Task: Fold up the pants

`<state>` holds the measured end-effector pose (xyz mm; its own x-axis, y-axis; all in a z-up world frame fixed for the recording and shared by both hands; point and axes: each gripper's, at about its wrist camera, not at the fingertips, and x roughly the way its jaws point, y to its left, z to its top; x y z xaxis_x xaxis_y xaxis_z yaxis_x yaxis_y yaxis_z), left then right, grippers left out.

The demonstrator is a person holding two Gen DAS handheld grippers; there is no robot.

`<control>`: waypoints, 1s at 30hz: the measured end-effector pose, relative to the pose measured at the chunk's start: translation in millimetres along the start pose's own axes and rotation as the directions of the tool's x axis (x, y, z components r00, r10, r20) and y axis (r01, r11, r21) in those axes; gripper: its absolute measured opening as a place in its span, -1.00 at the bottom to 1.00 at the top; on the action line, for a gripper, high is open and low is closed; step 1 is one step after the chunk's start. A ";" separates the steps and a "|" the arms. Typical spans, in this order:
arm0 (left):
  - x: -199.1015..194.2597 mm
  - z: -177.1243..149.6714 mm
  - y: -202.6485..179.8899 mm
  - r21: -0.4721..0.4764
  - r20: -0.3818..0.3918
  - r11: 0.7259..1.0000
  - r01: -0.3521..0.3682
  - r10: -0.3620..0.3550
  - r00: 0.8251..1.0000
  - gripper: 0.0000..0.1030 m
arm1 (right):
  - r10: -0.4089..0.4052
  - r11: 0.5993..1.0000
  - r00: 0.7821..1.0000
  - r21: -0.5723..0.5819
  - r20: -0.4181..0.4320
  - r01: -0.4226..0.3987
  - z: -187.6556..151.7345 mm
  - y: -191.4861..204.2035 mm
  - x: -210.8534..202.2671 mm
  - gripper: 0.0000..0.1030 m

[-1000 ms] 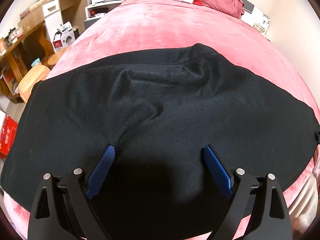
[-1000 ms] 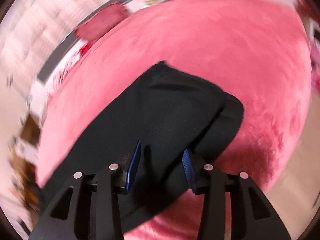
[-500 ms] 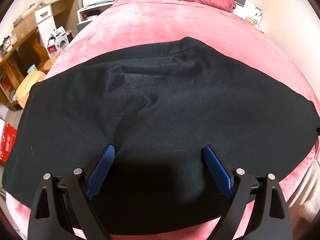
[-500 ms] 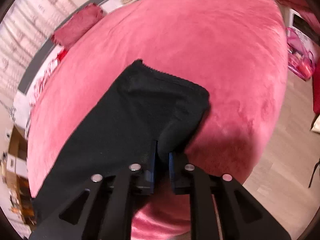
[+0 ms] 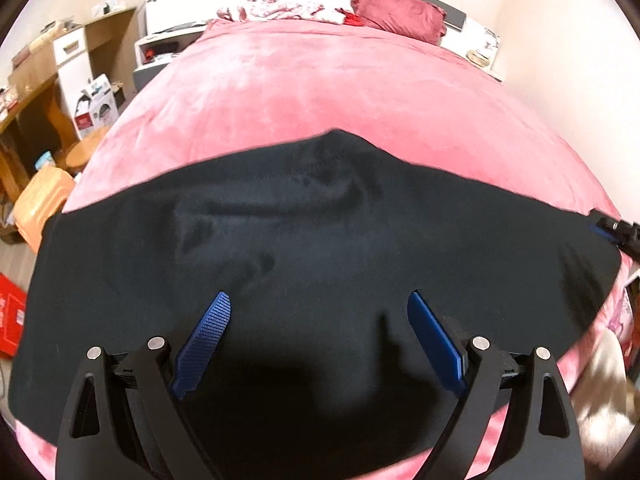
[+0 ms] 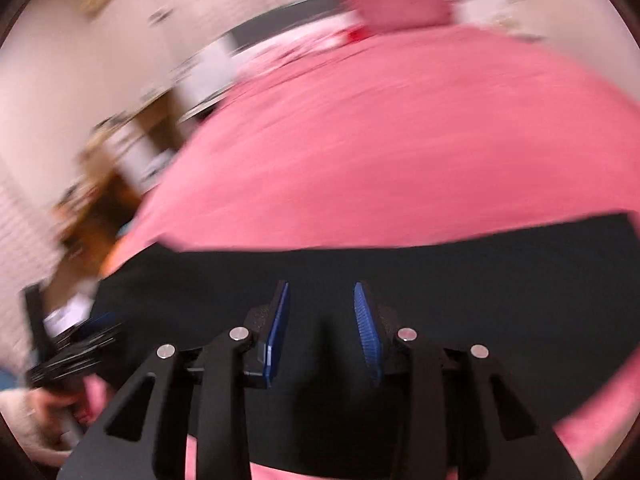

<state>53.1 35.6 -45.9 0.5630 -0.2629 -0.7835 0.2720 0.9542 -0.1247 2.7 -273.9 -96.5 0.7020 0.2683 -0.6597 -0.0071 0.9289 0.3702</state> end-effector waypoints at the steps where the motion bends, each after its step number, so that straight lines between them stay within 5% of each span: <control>1: 3.1 2.8 4.4 -0.015 0.004 1.000 -0.018 0.018 1.000 0.73 | 0.051 0.998 0.998 -0.032 -0.034 -0.052 2.2 17.9 15.0 -0.34; 6: 9.1 0.0 32.5 -0.098 -0.023 0.991 -0.094 0.092 0.996 0.73 | 0.168 0.960 0.972 -0.195 -0.165 -0.199 24.5 112.8 94.4 -0.21; 9: 5.9 -3.9 50.3 -0.129 -0.023 0.982 -0.136 0.134 0.991 0.73 | 0.216 0.948 0.948 -0.181 -0.235 -0.261 34.4 149.2 135.4 -0.10; 14: -4.7 -17.4 84.7 -0.163 -0.006 0.966 -0.199 0.200 0.980 0.74 | 0.205 0.959 0.931 -0.129 -0.302 -0.253 56.3 164.8 188.1 0.06; 16: -7.1 -22.2 97.3 -0.177 -0.005 0.961 -0.213 0.215 0.977 0.74 | 0.179 0.961 0.917 -0.138 -0.356 -0.240 59.2 161.7 204.4 -0.44; 18: -9.7 -25.5 108.3 -0.196 -0.002 0.955 -0.224 0.228 0.974 0.74 | 0.195 0.949 0.899 -0.155 -0.393 -0.274 56.4 164.0 210.1 -0.70; 24: -11.5 -24.7 135.1 -0.244 -0.006 0.926 -0.287 0.294 0.956 0.74 | 0.162 0.958 0.916 -0.164 -0.367 -0.235 84.3 166.9 215.4 -0.85; 30: -0.2 -23.8 137.4 -0.217 -0.029 0.921 -0.324 0.325 0.945 0.78 | 0.151 0.963 0.933 -0.163 -0.326 -0.213 65.5 152.3 233.0 -0.86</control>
<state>71.8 170.1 -77.4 0.5984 0.0660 -0.7985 -0.1007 0.9949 0.0067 211.9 -86.6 -151.0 0.4220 0.4742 -0.7727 -0.2727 0.8792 0.3906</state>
